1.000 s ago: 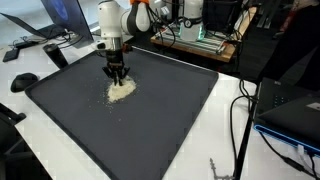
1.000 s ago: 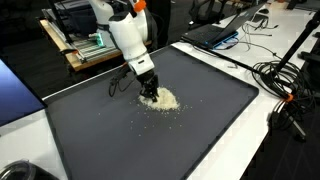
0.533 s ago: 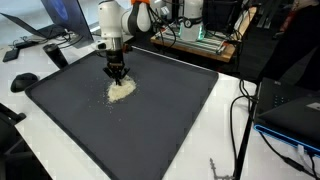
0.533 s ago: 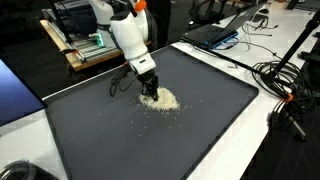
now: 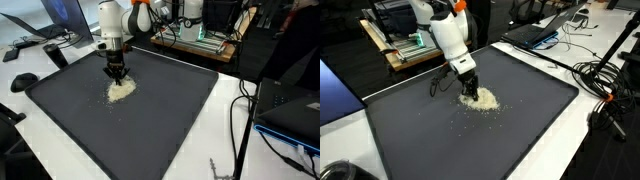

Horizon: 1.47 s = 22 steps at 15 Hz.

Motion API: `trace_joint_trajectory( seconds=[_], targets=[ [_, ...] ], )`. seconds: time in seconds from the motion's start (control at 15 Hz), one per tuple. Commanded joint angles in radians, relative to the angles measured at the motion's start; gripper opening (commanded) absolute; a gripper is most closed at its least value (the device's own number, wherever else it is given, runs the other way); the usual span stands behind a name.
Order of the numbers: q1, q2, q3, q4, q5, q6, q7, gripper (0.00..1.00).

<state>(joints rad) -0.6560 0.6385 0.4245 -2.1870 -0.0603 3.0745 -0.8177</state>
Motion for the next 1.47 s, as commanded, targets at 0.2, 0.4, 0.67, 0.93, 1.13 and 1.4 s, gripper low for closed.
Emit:
trace_joint_trajectory(
  seconds=[0.2,0.4,0.67,0.93,1.13,1.4],
  targets=[
    [0.027,-0.02,-0.03,-0.006,-0.03,-0.017,0.018,0.58],
    [0.029,-0.031,-0.03,-0.014,-0.03,-0.015,0.019,0.79],
    [0.044,-0.075,-0.041,-0.036,-0.031,-0.004,0.027,1.0],
    [0.11,-0.181,-0.101,-0.079,-0.02,-0.036,0.072,1.0],
    [0.205,-0.277,-0.176,-0.105,-0.004,-0.133,0.15,1.0],
    [0.406,-0.377,-0.343,-0.08,-0.042,-0.379,0.367,1.0]
  ],
)
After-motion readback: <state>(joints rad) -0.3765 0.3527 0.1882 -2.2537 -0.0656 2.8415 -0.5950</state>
